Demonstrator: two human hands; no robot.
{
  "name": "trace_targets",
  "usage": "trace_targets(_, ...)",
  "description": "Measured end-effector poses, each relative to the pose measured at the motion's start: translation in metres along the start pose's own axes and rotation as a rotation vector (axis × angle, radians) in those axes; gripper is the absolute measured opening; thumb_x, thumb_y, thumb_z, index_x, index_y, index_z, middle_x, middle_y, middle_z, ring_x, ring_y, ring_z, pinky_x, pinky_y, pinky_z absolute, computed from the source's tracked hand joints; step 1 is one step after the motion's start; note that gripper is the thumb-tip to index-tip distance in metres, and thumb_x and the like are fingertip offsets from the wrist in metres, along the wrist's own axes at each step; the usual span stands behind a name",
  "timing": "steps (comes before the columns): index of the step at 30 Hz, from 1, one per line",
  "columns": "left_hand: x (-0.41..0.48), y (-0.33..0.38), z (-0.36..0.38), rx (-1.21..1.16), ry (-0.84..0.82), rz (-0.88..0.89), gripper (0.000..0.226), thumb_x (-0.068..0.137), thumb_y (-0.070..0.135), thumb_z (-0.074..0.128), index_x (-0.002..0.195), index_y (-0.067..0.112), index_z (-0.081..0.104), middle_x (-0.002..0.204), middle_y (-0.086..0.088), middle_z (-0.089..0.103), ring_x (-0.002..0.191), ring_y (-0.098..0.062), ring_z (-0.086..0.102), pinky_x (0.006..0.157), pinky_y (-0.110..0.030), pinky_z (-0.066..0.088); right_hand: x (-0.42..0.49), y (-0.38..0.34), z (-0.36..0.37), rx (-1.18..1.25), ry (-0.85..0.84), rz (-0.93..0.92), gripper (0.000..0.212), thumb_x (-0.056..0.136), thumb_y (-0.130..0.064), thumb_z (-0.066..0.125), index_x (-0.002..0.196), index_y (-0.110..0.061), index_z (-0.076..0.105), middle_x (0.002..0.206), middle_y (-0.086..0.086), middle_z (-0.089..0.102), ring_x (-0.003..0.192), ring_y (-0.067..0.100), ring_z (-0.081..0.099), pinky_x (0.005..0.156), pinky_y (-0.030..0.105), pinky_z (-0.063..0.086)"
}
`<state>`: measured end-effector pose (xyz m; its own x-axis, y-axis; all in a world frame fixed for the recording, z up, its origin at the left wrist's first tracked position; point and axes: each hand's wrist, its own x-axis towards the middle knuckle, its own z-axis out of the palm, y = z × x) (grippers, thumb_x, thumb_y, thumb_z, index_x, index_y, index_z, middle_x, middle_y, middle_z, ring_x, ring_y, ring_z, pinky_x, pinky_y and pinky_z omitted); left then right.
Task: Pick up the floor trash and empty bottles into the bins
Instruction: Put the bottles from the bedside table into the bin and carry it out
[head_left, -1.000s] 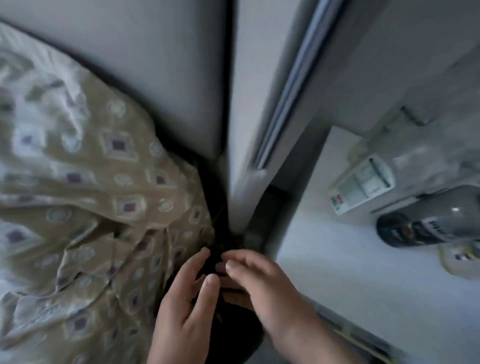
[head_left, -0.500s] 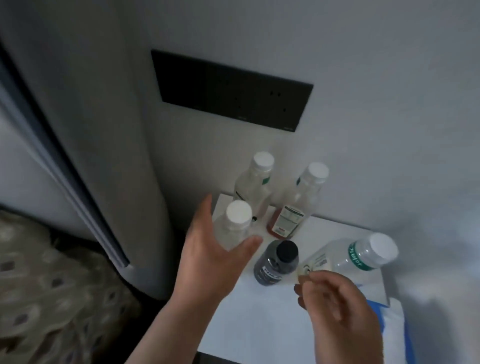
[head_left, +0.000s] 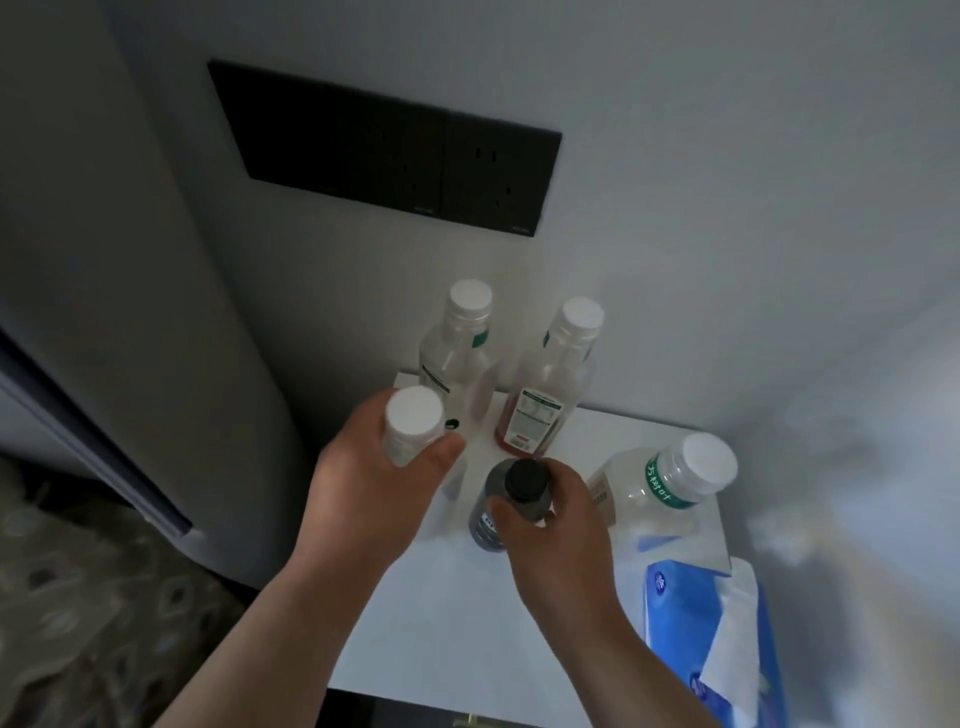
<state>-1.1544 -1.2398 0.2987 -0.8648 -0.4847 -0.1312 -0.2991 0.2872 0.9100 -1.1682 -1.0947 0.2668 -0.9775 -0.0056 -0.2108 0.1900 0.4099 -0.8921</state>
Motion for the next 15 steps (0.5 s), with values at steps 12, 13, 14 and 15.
trace_targets(12,-0.038,-0.011,-0.064,-0.103,0.071,0.078,0.048,0.054,0.065,0.075,0.091,0.036,0.066,0.084,0.016,0.072,0.079,-0.002,0.068,0.067,-0.025,0.049,-0.02,0.001,0.012,0.101,0.015,-0.103,0.029,0.075,-0.023,0.077,0.087,-0.047,0.065,0.094,-0.024,0.069,0.092,-0.001,0.064,0.08,0.018,0.049)
trace_targets(13,-0.047,-0.016,-0.076,-0.149,0.103,0.097,0.053,0.051,0.07,0.075,0.091,0.036,0.067,0.085,0.015,0.073,0.079,-0.003,0.069,0.068,-0.029,0.053,-0.025,-0.001,0.014,0.123,0.001,-0.098,0.03,0.074,-0.022,0.076,0.088,-0.046,0.066,0.095,-0.022,0.07,0.093,0.0,0.064,0.08,0.02,0.049)
trace_targets(14,-0.056,-0.023,-0.088,-0.179,0.132,0.11,0.059,0.047,0.074,0.074,0.092,0.035,0.069,0.085,0.013,0.074,0.078,-0.006,0.071,0.069,-0.032,0.056,-0.031,-0.003,0.016,0.141,-0.025,-0.085,0.031,0.073,-0.02,0.076,0.09,-0.045,0.067,0.096,-0.019,0.07,0.094,0.001,0.064,0.081,0.022,0.05)
trace_targets(15,-0.064,-0.031,-0.1,-0.184,0.151,0.115,0.066,0.046,0.076,0.072,0.095,0.032,0.069,0.085,0.009,0.075,0.078,-0.01,0.072,0.071,-0.035,0.058,-0.037,-0.006,0.019,0.155,-0.064,-0.078,0.031,0.074,-0.018,0.076,0.092,-0.042,0.068,0.096,-0.017,0.071,0.094,0.002,0.065,0.081,0.022,0.051)
